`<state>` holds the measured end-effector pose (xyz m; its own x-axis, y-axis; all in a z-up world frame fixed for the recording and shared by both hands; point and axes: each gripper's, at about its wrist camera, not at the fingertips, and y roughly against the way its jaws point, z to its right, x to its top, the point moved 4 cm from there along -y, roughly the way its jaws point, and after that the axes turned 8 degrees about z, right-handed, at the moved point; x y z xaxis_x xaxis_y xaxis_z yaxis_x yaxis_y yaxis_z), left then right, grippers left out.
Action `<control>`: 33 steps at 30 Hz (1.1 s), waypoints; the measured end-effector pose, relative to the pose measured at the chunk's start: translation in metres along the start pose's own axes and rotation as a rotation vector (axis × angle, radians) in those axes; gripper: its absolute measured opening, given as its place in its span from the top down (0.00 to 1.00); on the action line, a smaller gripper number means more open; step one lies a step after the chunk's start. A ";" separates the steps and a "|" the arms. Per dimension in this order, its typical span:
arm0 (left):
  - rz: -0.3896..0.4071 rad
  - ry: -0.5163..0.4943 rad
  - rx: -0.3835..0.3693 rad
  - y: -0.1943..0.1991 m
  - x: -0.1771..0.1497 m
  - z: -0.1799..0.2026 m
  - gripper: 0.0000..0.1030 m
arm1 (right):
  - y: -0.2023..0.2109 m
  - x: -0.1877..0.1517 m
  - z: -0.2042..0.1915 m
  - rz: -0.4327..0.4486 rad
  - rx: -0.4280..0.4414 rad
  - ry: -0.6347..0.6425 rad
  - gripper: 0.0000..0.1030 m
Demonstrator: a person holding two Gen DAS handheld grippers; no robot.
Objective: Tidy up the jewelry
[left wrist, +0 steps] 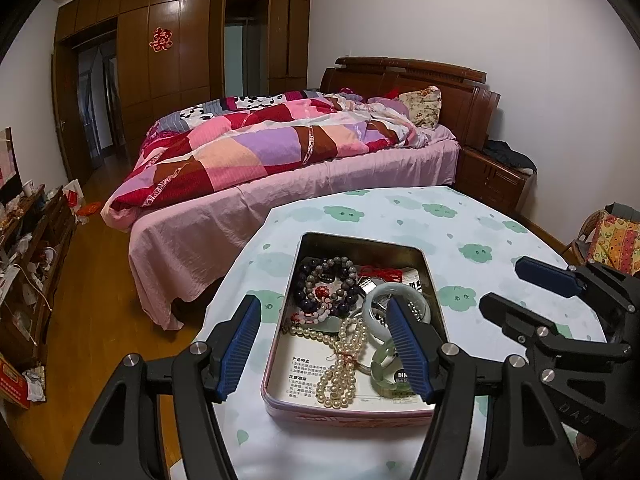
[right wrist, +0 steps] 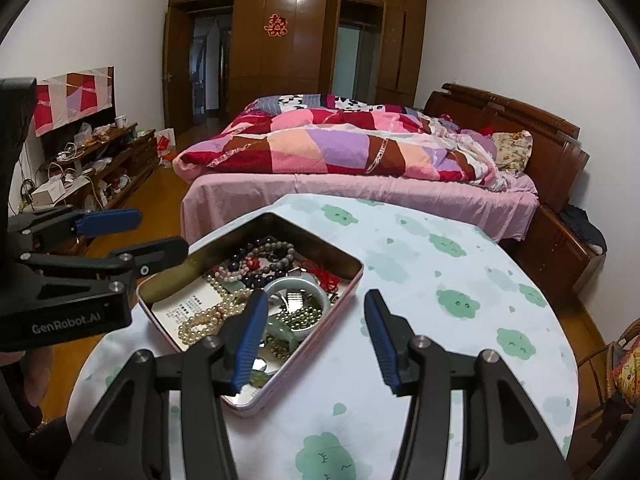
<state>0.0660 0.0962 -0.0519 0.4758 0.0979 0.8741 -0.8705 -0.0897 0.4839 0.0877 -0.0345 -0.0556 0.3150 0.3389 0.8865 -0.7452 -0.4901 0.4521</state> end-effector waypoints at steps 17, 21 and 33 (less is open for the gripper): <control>0.004 0.002 0.008 -0.001 0.000 -0.001 0.36 | 0.006 0.003 0.000 0.017 -0.013 0.010 0.44; 0.003 0.004 0.010 -0.001 0.000 -0.001 0.36 | 0.008 0.005 0.000 0.021 -0.016 0.009 0.43; 0.003 0.004 0.012 -0.001 0.000 -0.002 0.36 | 0.008 0.004 0.000 0.019 -0.016 0.010 0.42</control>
<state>0.0662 0.0980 -0.0524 0.4727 0.1015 0.8753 -0.8703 -0.1016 0.4818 0.0835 -0.0369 -0.0481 0.2948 0.3374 0.8940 -0.7605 -0.4836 0.4333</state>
